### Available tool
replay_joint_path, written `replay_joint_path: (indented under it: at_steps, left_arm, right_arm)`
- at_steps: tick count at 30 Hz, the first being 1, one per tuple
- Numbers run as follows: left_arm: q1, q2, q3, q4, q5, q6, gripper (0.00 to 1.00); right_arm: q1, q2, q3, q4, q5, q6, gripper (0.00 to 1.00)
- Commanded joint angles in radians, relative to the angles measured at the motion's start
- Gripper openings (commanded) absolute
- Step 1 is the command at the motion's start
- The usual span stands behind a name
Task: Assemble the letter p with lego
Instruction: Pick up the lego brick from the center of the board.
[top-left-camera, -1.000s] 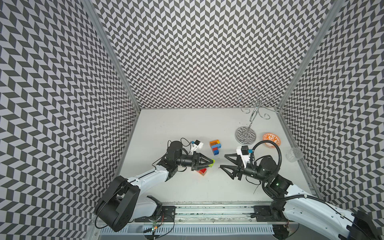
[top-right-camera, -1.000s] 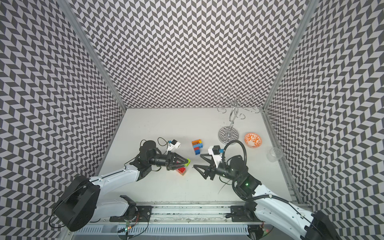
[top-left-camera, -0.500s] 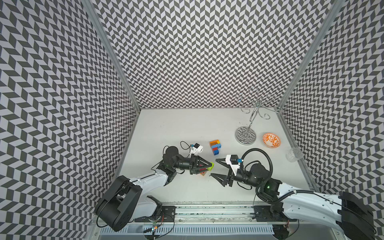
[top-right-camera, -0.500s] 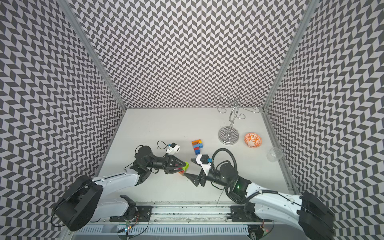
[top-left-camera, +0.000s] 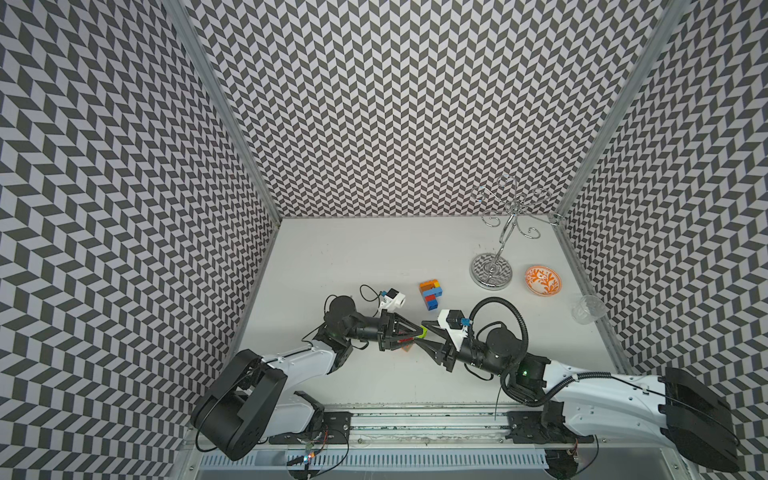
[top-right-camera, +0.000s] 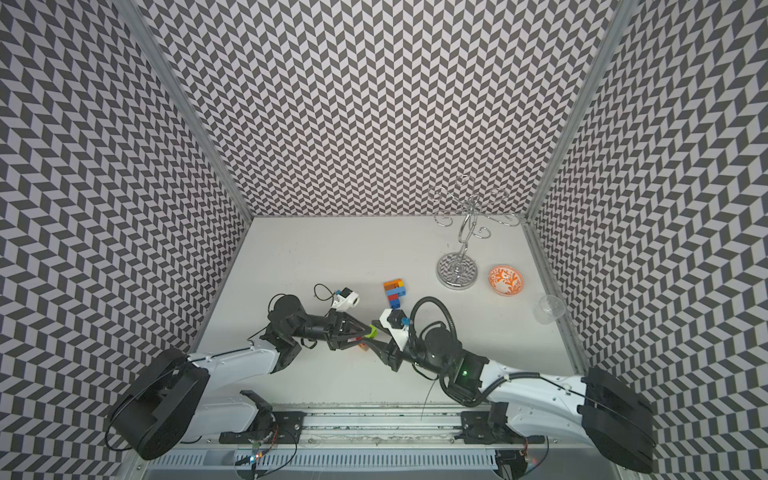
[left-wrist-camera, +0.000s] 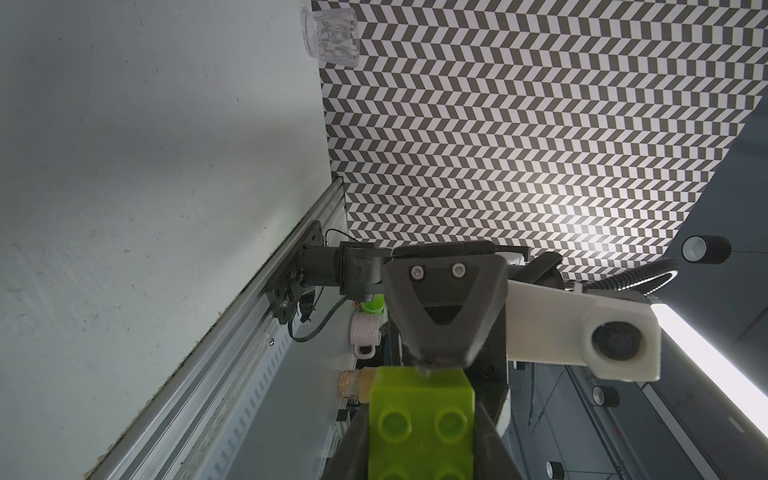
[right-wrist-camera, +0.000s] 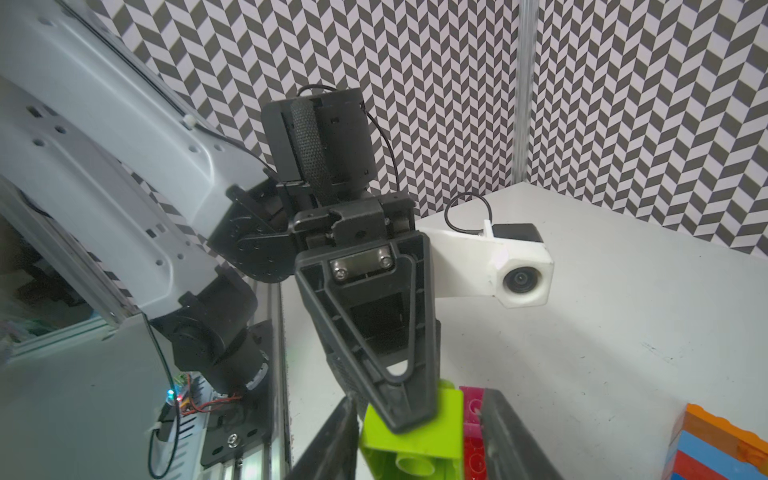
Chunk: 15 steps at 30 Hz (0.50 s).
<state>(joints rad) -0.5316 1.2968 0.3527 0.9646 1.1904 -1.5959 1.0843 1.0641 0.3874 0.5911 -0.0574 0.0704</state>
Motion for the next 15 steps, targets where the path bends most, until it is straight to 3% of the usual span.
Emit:
replay_joint_path:
  at_steps: [1,10,13,15]
  left_arm:
    - [0.007,0.004,-0.01,0.038,-0.005,-0.001,0.23]
    - [0.011,0.006,-0.014,0.039,-0.015,0.002,0.23]
    - [0.014,0.005,-0.014,0.036,-0.017,0.007,0.24]
    - [0.02,0.001,-0.009,0.0,-0.02,0.035,0.3]
  right_arm:
    - [0.009,0.013,0.024,0.05,0.025,-0.01,0.42]
    - [0.023,0.01,0.022,0.029,0.074,-0.01,0.4]
    - [0.022,0.01,0.029,0.012,0.073,-0.011,0.17]
    - [0.022,0.014,0.04,-0.006,0.073,-0.006,0.07]
